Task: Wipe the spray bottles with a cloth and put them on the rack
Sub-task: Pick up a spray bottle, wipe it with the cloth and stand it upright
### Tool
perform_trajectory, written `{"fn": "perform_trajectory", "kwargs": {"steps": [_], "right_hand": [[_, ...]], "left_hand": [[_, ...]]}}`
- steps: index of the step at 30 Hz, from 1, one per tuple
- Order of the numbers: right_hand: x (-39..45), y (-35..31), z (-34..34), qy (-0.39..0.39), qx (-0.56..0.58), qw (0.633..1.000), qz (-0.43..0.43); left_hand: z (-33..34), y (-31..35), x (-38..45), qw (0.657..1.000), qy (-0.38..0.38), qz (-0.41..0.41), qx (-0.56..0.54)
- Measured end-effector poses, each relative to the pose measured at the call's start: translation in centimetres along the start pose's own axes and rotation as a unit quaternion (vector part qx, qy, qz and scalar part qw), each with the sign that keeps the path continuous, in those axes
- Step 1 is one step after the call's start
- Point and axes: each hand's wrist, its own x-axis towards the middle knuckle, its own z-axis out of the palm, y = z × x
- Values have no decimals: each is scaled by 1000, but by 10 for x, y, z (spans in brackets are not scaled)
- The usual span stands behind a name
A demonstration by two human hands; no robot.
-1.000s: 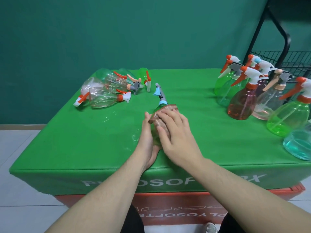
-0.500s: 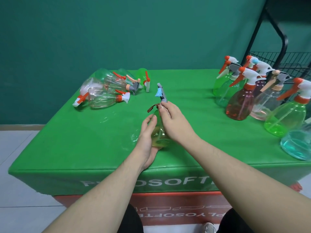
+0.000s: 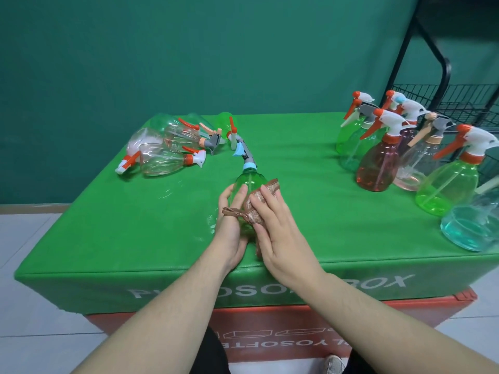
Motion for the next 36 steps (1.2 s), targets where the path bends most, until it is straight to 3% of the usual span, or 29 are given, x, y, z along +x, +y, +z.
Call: {"fn": "perform_trajectory", "kwargs": {"steps": [12,25,31,36], "right_hand": [[10,-8,-11,17,-23,999,38],[82,-5,-23,-31,81,979,186],[70,-6,-18,4,69,985,158],[39,-7,-9,12,-3,997,73]], "left_hand": [[-3,-4,-4,998,-60,-6,33],[-5,-8,-2,997,-48,-16,64],[-4,-8,-4,997,-45,-1,67],[-3,-8,-3,998,-29,13,45]]}}
